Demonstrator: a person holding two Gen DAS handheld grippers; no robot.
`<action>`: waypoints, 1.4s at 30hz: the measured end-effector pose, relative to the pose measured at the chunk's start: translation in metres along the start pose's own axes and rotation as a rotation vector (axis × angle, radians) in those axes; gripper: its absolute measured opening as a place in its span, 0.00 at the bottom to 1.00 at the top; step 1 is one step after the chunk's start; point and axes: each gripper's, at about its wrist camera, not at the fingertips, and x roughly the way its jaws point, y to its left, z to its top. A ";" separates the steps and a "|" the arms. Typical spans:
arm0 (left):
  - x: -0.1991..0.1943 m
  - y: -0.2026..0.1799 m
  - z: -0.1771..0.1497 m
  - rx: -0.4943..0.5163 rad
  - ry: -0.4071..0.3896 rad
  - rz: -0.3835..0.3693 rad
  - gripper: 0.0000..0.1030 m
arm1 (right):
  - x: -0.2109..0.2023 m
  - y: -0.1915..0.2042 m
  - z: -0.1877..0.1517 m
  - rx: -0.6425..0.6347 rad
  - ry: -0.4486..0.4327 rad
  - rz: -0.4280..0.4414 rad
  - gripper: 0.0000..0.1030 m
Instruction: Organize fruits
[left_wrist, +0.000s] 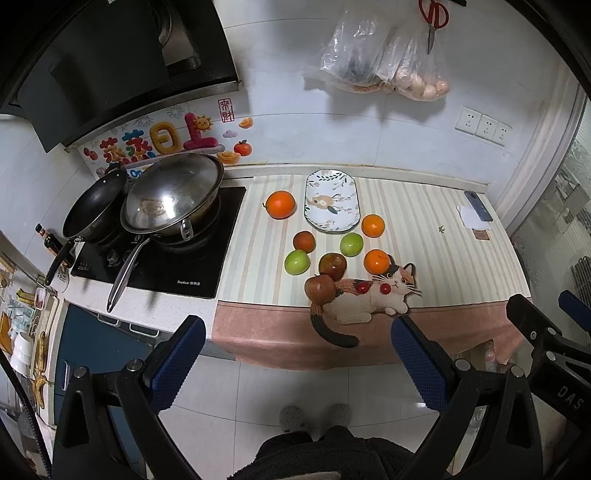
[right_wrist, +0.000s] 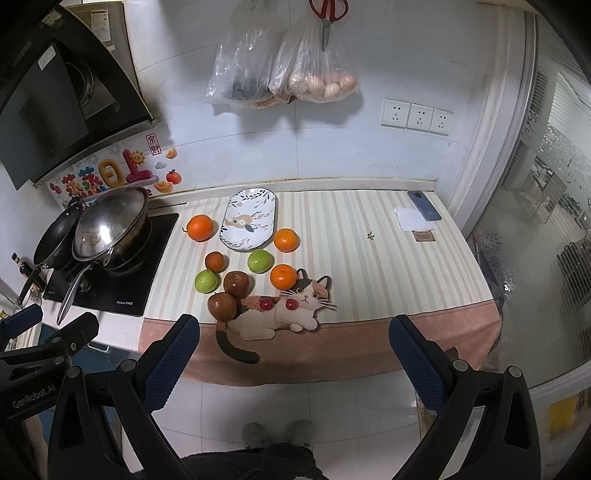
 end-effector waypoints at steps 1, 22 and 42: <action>0.000 0.000 0.000 0.000 0.000 0.000 1.00 | -0.001 -0.001 -0.001 0.001 -0.001 0.002 1.00; -0.005 -0.005 0.000 -0.010 -0.011 -0.005 1.00 | -0.002 0.003 0.003 0.001 -0.012 0.002 1.00; -0.002 0.007 0.010 -0.004 -0.020 -0.023 1.00 | -0.007 0.009 0.004 0.042 -0.020 0.012 1.00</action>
